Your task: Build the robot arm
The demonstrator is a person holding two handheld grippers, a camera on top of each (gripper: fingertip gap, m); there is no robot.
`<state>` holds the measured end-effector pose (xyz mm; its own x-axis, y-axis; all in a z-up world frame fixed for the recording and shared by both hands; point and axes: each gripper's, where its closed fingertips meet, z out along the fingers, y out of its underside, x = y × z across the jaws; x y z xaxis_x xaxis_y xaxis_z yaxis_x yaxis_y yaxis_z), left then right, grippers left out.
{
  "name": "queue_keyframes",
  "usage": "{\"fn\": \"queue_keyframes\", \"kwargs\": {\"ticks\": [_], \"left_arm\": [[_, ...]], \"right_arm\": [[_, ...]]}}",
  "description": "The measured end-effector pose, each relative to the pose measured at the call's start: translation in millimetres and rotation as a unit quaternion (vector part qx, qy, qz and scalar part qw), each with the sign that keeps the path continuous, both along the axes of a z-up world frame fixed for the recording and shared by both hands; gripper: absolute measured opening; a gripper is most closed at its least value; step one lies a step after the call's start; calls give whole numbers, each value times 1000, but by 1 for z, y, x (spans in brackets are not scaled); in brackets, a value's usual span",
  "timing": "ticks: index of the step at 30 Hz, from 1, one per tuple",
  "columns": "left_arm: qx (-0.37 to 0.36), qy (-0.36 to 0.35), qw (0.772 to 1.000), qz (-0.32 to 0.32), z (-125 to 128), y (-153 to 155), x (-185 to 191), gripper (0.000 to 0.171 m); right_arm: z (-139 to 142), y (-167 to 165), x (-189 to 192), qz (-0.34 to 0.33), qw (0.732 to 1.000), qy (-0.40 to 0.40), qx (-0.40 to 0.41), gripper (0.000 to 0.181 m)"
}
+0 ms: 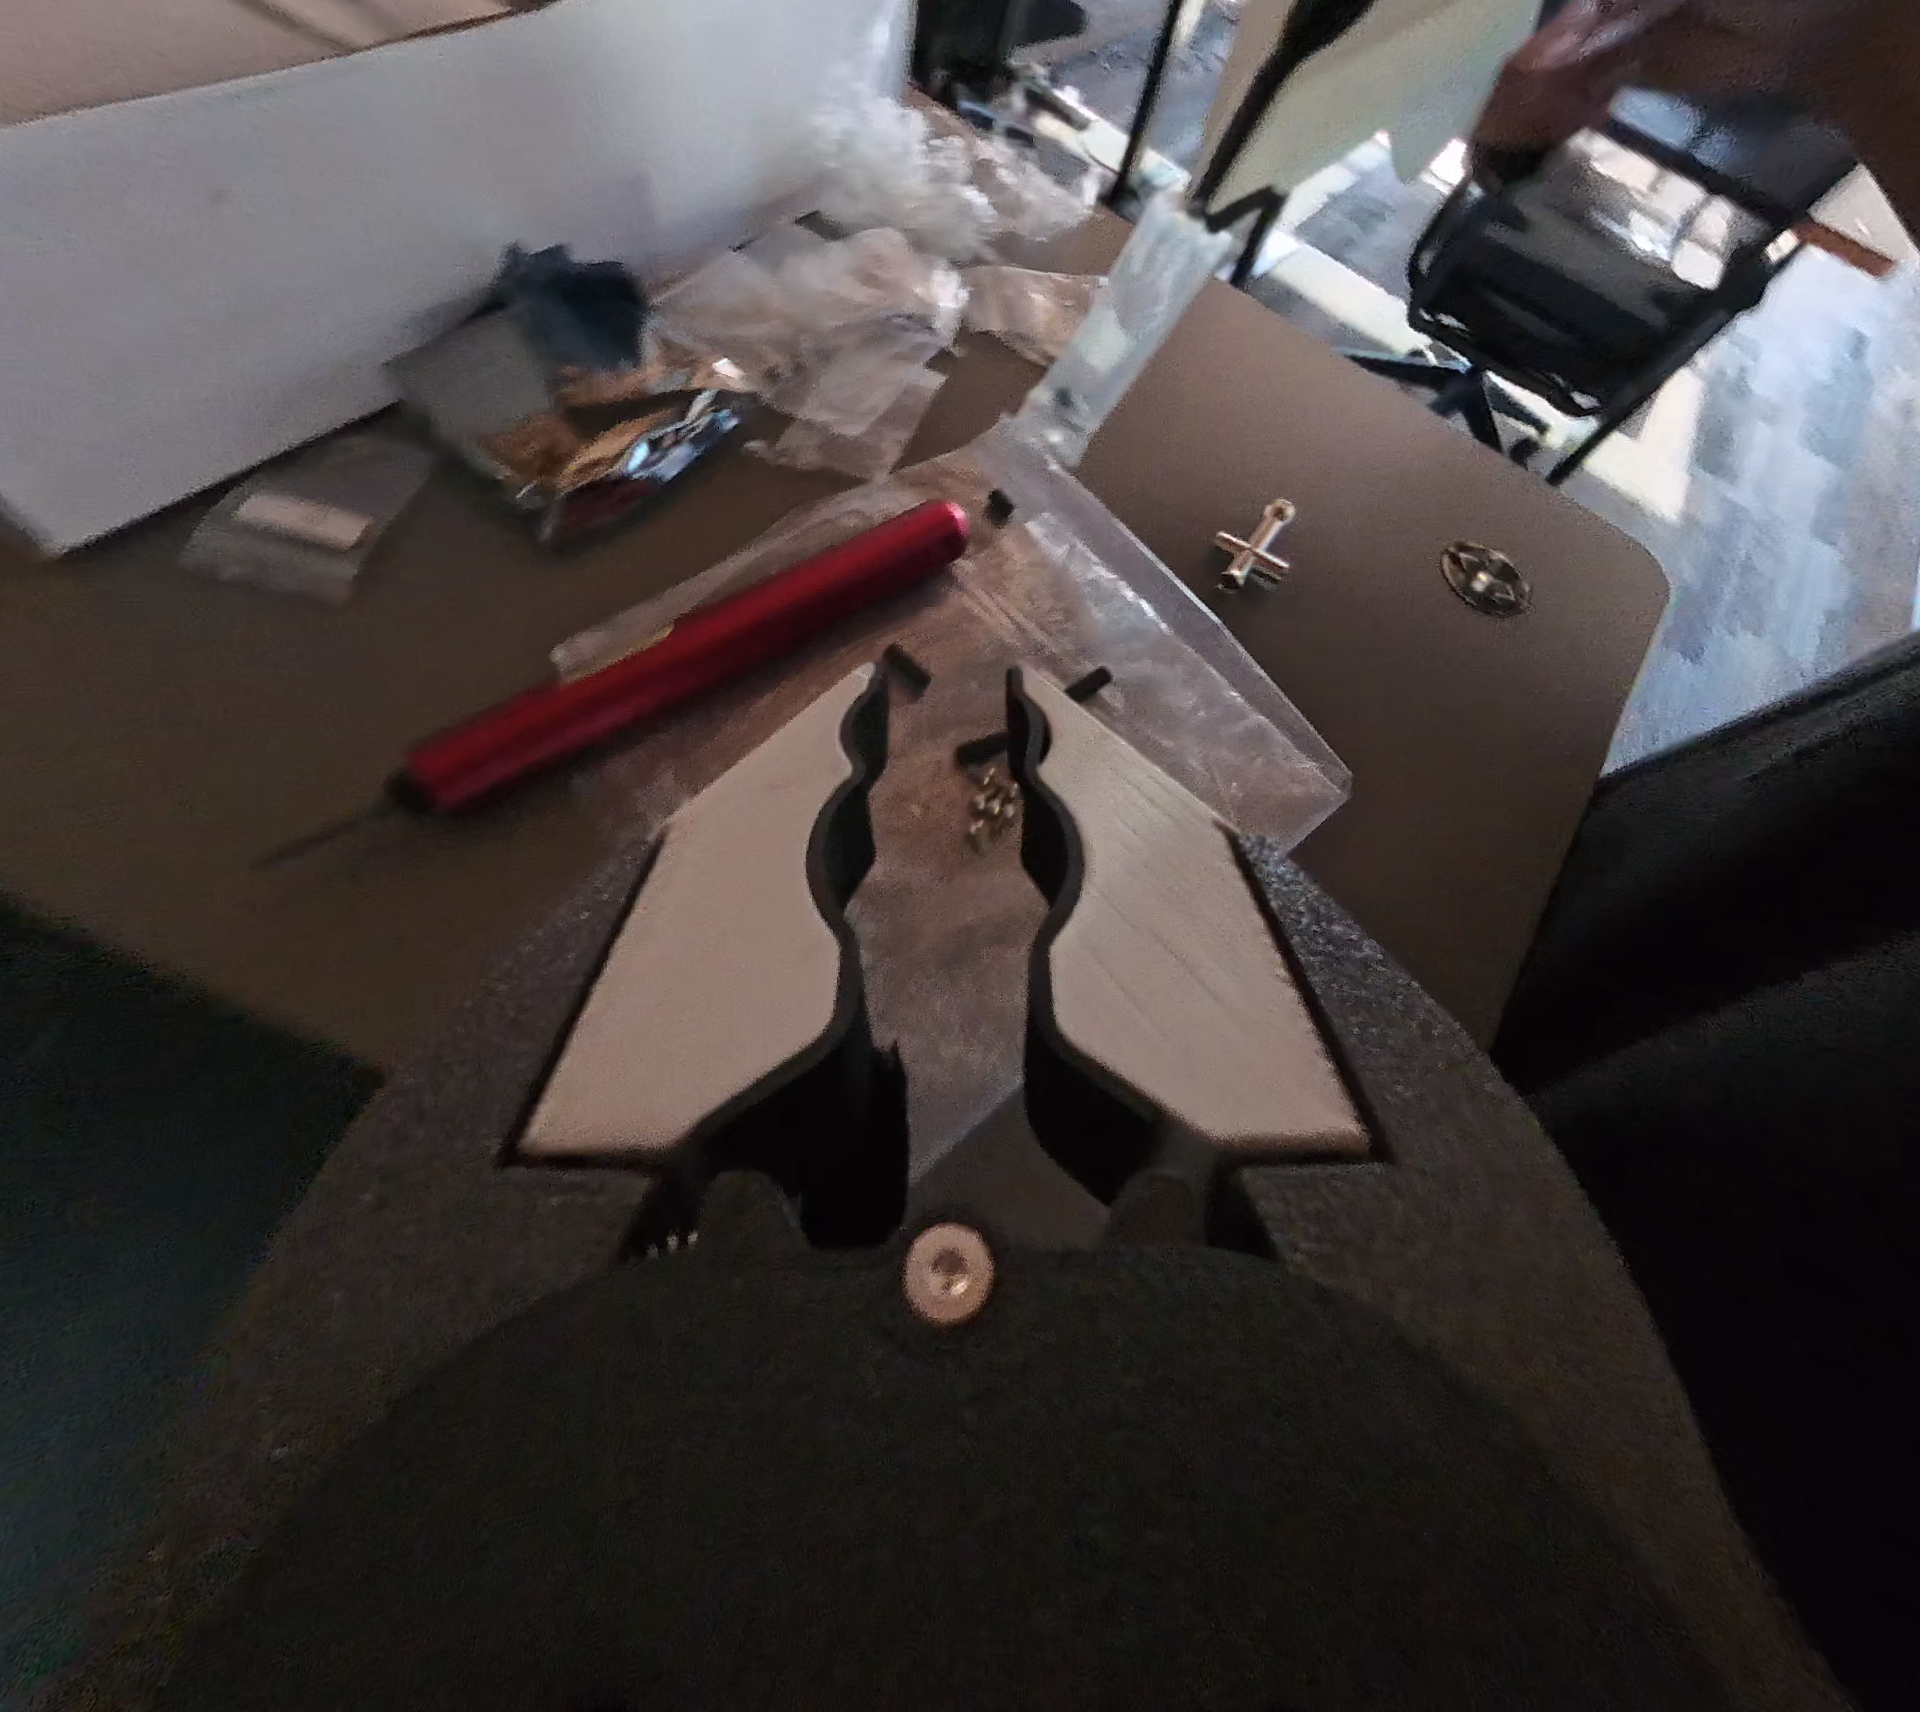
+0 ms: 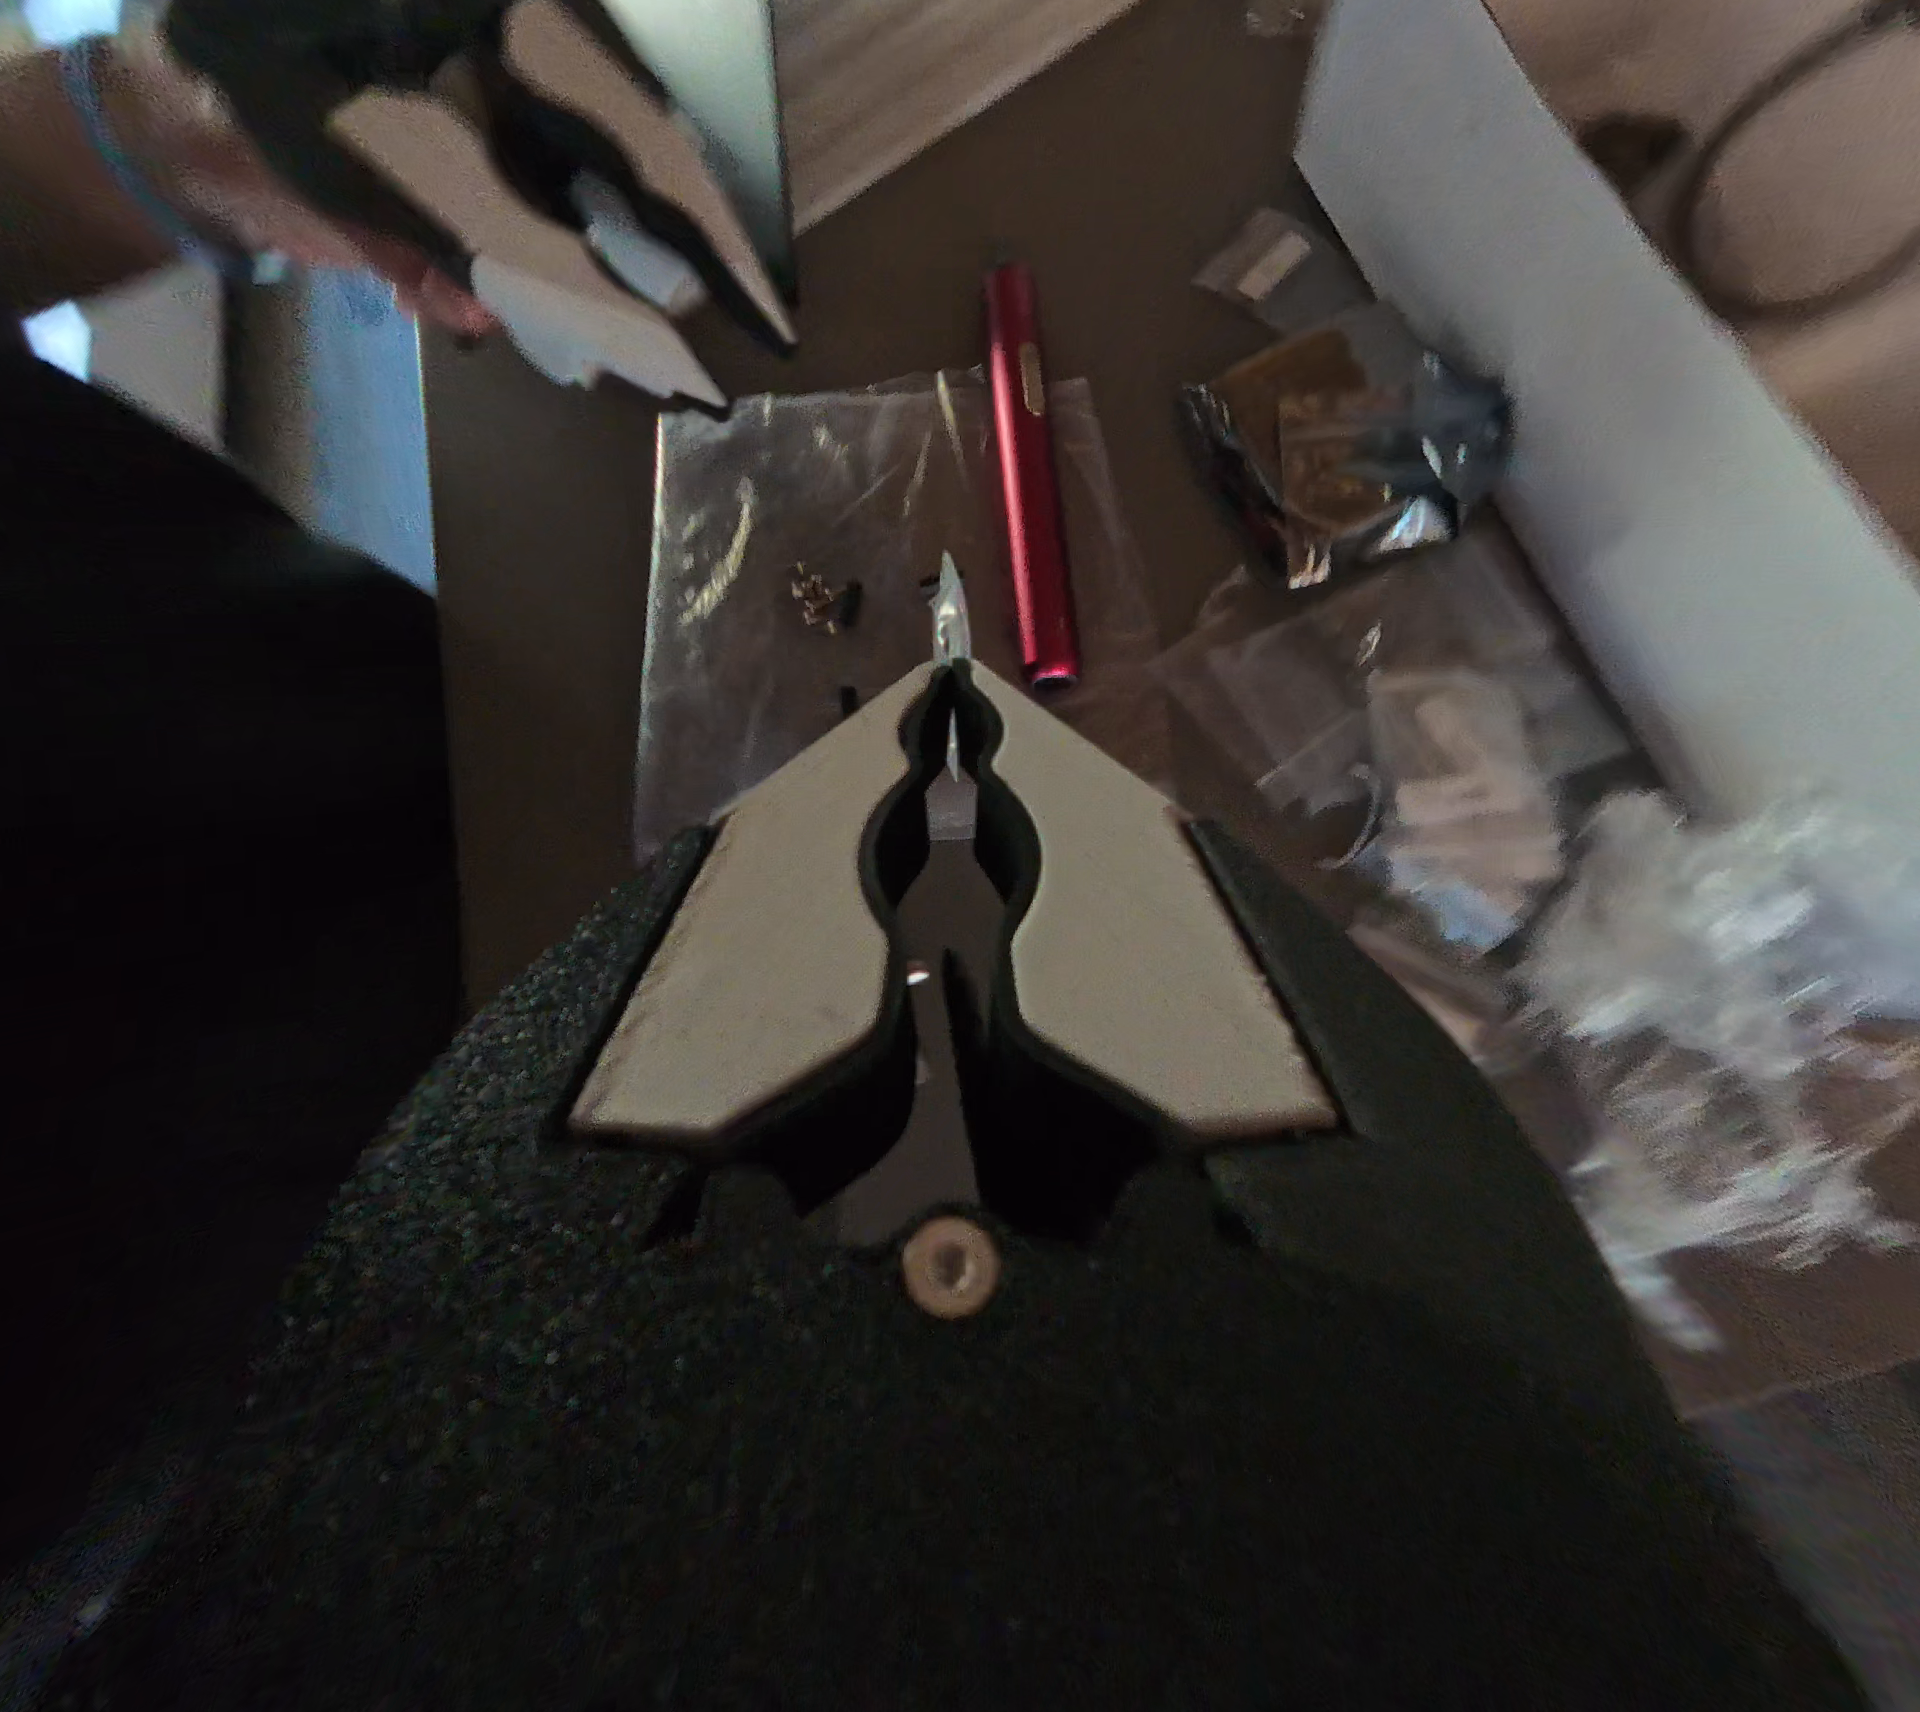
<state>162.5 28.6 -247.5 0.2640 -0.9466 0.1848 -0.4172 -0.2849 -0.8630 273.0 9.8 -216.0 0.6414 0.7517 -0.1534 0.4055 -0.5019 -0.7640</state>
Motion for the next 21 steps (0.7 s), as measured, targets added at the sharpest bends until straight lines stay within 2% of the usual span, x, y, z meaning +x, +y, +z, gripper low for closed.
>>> {"fn": "queue_keyframes", "kwargs": {"ticks": [3, 7, 9, 12, 14, 16, 19, 21], "left_arm": [[-42, -20, 998, 34, -3, 0, -16, 21], [-109, -65, 991, 41, -1, -1, -12, 21], [-128, -80, 988, 35, 0, -1, -6, 22], [-169, -121, 978, 17, 8, -5, 12, 26], [-227, -160, 961, -5, 16, -12, 28, 35], [-277, -198, 940, -21, 25, -17, 41, 41], [-311, -213, 925, -44, 26, -25, 53, 38], [-321, -222, 919, -65, 30, -33, 56, 28]], "right_arm": [[-9, -2, -2, -90, 983, 140, -84, 0], [-13, -2, -2, -166, 917, 324, -165, 0], [-9, -5, -3, -169, 889, 385, -181, 0], [-5, -7, -4, -173, 867, 427, -188, 0], [4, -9, -7, -166, 851, 460, -191, 0], [7, -14, -15, -149, 852, 463, -197, 0], [14, -19, -20, -140, 847, 476, -190, 0], [13, -22, -22, -140, 843, 482, -194, 0]]}}
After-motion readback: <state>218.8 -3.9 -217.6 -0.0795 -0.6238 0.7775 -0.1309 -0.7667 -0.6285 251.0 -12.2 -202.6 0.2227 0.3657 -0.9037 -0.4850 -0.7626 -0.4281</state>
